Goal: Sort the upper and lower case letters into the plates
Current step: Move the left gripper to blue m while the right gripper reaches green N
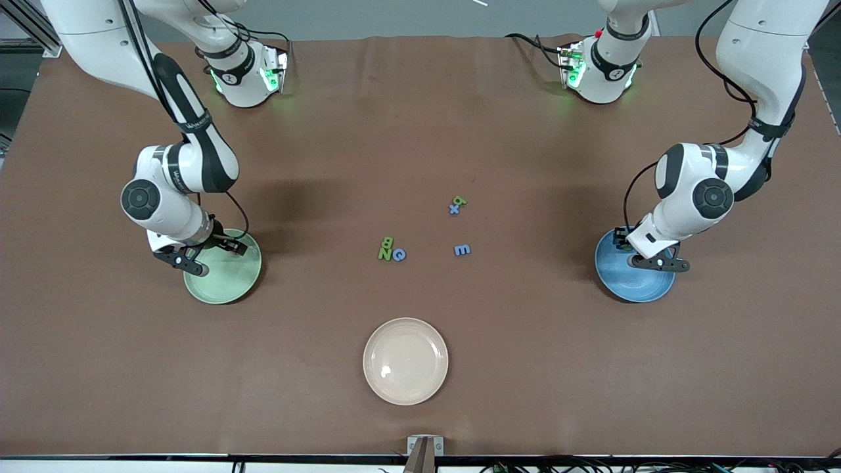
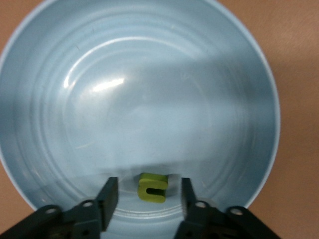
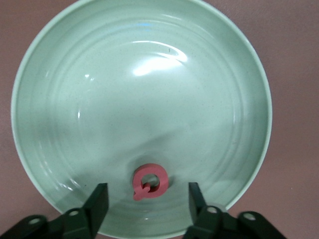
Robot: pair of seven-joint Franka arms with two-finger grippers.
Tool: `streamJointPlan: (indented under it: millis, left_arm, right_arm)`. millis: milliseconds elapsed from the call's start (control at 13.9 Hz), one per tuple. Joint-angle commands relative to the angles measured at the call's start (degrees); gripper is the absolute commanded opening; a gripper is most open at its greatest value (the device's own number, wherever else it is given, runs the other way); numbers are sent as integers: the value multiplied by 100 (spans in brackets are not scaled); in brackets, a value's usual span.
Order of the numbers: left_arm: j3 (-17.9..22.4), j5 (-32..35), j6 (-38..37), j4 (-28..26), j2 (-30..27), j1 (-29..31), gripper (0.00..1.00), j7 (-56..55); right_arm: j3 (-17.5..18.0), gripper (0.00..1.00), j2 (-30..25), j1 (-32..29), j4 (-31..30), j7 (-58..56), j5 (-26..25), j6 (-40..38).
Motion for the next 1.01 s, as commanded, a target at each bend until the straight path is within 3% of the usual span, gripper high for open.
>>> streamJointPlan:
  millis: [0, 216, 360, 648, 936]
  left_arm:
    - [-313, 19, -143, 6, -480, 33, 100, -44]
    - [-788, -174, -1475, 943, -491, 15, 100, -700]
    - [-1140, -192, -1918, 1401, -464, -28, 100, -1315]
    - [-1781, -192, -1972, 2026, 43, -116, 100, -2414]
    - [-1818, -105, -1972, 2659, 651, -994, 100, -3697]
  right_arm:
    - [96, 100, -141, -116, -49, -21, -15, -35]
    - [158, 100, -185, 260, 433, 739, -15, -753]
    - [184, 100, -141, 813, 812, 1732, -6, -1081]
    - [184, 100, 297, 1702, 1471, 3360, -6, -1073]
    - [184, 100, 938, 2318, 2209, 4591, 3, -1055]
